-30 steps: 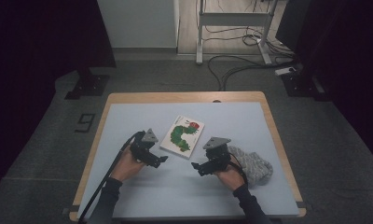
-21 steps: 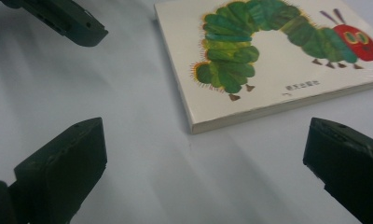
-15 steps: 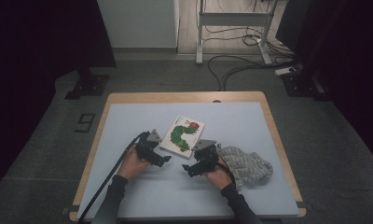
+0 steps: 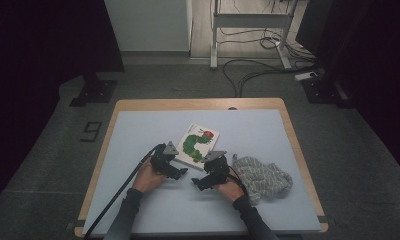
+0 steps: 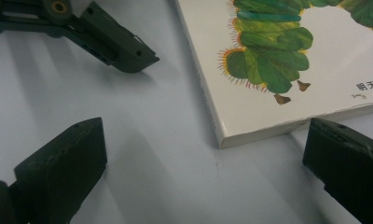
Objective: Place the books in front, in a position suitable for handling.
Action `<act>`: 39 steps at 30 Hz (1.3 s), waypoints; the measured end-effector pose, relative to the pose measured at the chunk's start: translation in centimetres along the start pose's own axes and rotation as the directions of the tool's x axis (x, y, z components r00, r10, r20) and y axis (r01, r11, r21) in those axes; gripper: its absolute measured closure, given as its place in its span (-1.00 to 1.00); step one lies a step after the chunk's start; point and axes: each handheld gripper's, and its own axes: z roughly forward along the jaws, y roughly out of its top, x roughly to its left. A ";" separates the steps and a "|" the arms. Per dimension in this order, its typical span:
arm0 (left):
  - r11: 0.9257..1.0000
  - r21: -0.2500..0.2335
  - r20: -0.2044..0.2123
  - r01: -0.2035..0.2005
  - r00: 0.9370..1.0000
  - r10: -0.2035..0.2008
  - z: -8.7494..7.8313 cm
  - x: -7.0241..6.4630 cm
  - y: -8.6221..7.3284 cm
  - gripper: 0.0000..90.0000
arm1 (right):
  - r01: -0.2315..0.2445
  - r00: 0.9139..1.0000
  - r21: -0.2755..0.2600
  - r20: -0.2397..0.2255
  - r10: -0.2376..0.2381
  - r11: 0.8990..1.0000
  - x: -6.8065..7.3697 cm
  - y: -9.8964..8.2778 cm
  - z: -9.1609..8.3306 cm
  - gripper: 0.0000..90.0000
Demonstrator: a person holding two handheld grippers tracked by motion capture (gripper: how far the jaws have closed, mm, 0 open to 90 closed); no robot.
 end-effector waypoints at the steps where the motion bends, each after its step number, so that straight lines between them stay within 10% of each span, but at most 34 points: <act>1: 1.000 -0.002 0.001 0.009 1.000 -0.009 0.0 0.0 0.0 -0.87 | -0.004 1.000 -0.002 -0.004 0.004 1.000 0.0 0.0 0.0 -1.00; 39: 0.994 0.054 0.076 0.091 0.993 -0.095 -2.3 -2.8 -2.1 -0.95 | 0.000 0.996 -0.025 -0.085 -0.002 1.000 2.5 -1.6 -1.6 -0.99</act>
